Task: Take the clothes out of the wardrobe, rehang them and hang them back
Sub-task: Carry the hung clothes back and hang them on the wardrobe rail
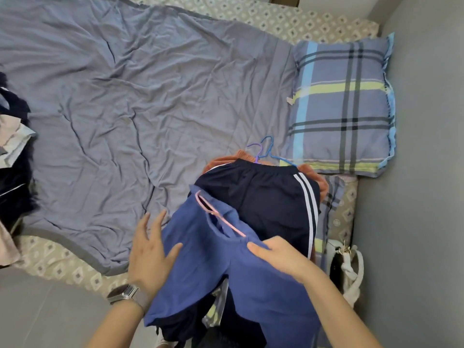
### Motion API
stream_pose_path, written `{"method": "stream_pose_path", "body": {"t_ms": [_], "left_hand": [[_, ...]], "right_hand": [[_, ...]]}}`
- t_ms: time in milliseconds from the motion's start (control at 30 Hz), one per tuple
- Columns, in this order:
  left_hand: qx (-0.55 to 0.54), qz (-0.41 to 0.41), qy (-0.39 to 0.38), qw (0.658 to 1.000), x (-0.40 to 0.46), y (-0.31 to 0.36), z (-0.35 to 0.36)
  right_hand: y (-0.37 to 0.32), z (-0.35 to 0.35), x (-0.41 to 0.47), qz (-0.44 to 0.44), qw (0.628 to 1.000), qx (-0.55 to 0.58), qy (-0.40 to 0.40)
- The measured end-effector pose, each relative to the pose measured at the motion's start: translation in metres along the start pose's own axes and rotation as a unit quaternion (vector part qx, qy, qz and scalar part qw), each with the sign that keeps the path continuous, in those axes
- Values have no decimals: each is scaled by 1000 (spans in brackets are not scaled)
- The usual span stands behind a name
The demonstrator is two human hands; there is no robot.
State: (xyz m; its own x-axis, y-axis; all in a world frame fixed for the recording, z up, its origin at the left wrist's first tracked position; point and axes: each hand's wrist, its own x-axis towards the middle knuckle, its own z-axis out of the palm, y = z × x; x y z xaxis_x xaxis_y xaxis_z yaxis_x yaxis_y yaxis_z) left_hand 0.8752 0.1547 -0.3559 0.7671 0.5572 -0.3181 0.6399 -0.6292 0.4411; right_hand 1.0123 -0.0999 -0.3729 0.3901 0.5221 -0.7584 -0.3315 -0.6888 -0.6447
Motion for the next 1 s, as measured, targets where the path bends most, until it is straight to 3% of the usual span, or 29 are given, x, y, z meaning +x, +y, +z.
{"method": "stream_pose_path", "body": {"t_ms": [100, 167, 267, 400, 467, 567, 600, 700, 733, 867, 1000], "left_hand": [[80, 10, 24, 996, 9, 8, -2], [121, 53, -16, 991, 14, 9, 0], [89, 113, -102, 984, 19, 17, 0], [-59, 168, -132, 975, 15, 27, 1], [-71, 158, -84, 981, 11, 22, 2], [25, 170, -13, 985, 6, 10, 1], [70, 175, -5, 982, 3, 6, 0], [146, 183, 9, 972, -5, -1, -7], [150, 179, 11, 972, -7, -1, -10], [116, 174, 35, 977, -10, -7, -17], [106, 186, 55, 975, -8, -9, -21]], "right_hand": [[2, -14, -33, 19, 997, 14, -76], [-1, -28, -47, 28, 993, 4, -118], [-5, -52, -53, 33, 990, -8, -134], [-11, -70, -26, 13, 998, -52, -33], [-18, -74, -4, -36, 997, -67, 12], [-30, -97, 32, -3, 998, -64, 8], [-31, -111, 48, 26, 995, -87, 50], [-16, -146, 99, 95, 947, -127, 278], [-8, -150, 113, 117, 939, -127, 298], [18, -149, 149, 228, 944, -177, 163], [28, -154, 170, 224, 933, -166, 228]]}}
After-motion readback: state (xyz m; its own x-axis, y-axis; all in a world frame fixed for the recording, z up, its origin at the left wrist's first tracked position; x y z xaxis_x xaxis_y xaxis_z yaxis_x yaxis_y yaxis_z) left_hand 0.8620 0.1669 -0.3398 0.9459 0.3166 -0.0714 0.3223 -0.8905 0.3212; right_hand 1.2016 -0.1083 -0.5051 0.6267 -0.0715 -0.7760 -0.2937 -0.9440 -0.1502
